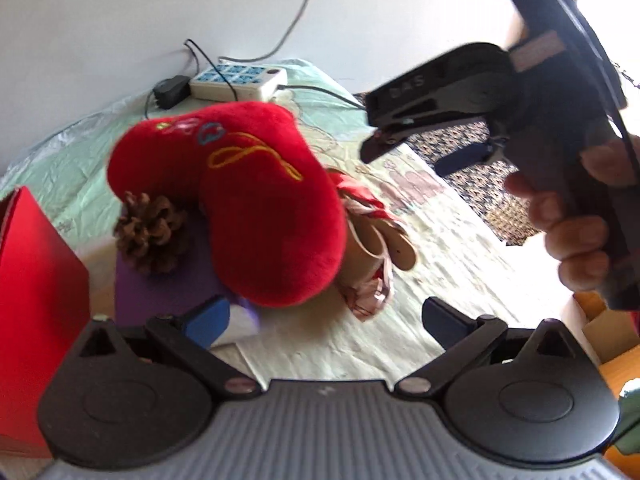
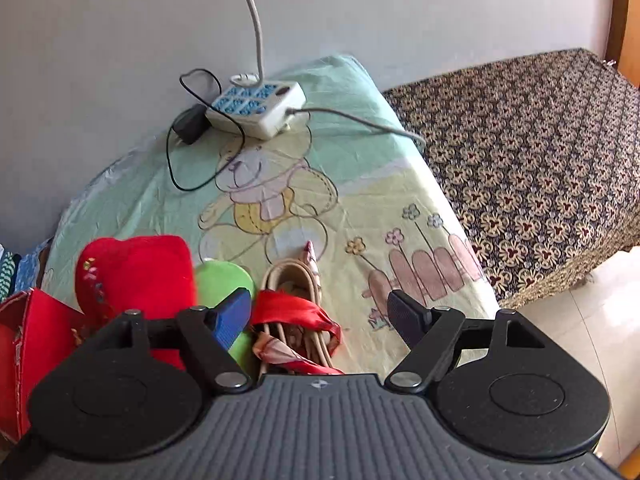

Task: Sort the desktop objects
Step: 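Reach the right gripper to the pinecone on the purple box and grasp it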

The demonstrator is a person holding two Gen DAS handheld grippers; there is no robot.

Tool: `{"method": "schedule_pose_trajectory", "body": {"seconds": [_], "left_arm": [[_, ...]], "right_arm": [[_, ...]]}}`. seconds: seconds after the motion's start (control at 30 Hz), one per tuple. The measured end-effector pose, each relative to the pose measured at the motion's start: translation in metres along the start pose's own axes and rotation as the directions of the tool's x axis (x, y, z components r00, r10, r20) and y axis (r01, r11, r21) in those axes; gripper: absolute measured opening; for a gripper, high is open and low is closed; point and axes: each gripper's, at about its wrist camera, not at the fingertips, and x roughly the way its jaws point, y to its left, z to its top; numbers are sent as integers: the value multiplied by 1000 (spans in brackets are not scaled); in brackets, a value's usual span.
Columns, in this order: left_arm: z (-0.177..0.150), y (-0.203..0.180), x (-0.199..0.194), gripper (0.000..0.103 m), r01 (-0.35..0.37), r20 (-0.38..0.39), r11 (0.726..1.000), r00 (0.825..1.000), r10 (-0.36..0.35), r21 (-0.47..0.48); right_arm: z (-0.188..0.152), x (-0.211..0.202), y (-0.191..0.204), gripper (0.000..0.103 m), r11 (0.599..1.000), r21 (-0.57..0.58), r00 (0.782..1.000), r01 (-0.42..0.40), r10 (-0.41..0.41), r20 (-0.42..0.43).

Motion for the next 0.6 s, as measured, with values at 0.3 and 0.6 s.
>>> {"method": "schedule_pose_trajectory", "body": {"seconds": [0.3, 0.6], "left_arm": [[8, 14, -14, 102, -92, 69, 996, 993, 93, -15], [19, 84, -23, 95, -167, 109, 951, 974, 201, -260]], "right_arm": [[0, -10, 10, 76, 995, -46, 993, -87, 90, 70], [-1, -27, 96, 72, 807, -284, 848, -518, 528, -46]]}}
